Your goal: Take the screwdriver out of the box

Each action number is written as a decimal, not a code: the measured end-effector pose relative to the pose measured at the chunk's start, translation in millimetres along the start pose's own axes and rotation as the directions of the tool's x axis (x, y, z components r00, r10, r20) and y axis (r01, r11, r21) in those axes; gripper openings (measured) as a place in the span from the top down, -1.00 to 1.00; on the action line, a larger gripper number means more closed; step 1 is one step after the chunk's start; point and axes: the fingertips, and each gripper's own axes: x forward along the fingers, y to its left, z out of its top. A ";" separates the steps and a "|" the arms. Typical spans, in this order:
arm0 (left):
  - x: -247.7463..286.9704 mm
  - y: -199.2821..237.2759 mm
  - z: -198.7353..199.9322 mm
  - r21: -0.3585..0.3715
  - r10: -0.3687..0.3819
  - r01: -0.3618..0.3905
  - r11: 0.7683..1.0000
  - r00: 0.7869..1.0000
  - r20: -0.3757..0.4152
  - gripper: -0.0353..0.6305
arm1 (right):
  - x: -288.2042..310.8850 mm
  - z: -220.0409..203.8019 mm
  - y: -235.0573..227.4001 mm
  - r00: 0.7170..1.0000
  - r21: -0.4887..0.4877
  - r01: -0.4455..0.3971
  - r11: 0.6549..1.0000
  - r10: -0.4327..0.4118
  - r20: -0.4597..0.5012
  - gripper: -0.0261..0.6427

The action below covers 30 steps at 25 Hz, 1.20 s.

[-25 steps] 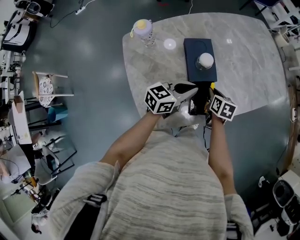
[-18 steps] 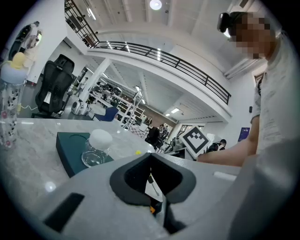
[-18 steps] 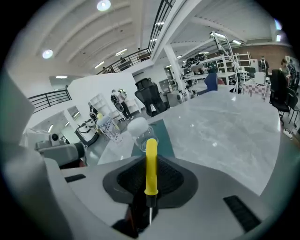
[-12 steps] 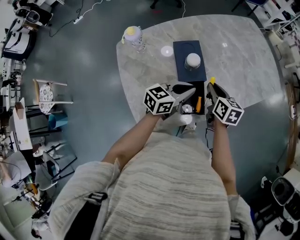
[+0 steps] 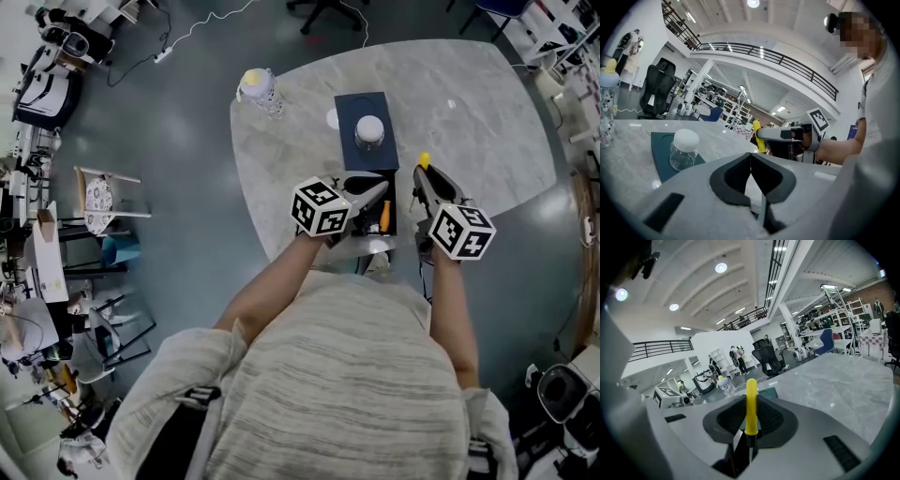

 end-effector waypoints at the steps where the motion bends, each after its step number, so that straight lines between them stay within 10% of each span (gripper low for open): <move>1: 3.7 -0.4 -2.0 -0.008 0.005 -0.005 1.000 1.000 -0.008 0.84 | -3.0 3.7 -1.4 1.000 -0.009 -0.005 1.000 0.005 0.004 0.72; 14: 33.2 13.1 -56.4 -0.091 0.096 -0.116 0.989 0.975 -0.199 0.84 | -18.5 13.9 -24.4 0.997 0.001 -0.072 0.997 0.072 0.025 0.72; 30: 57.1 43.4 -157.6 -0.251 0.097 -0.288 0.924 0.813 -0.574 0.83 | -23.1 5.8 -56.3 0.997 0.066 -0.065 0.996 0.061 0.055 0.72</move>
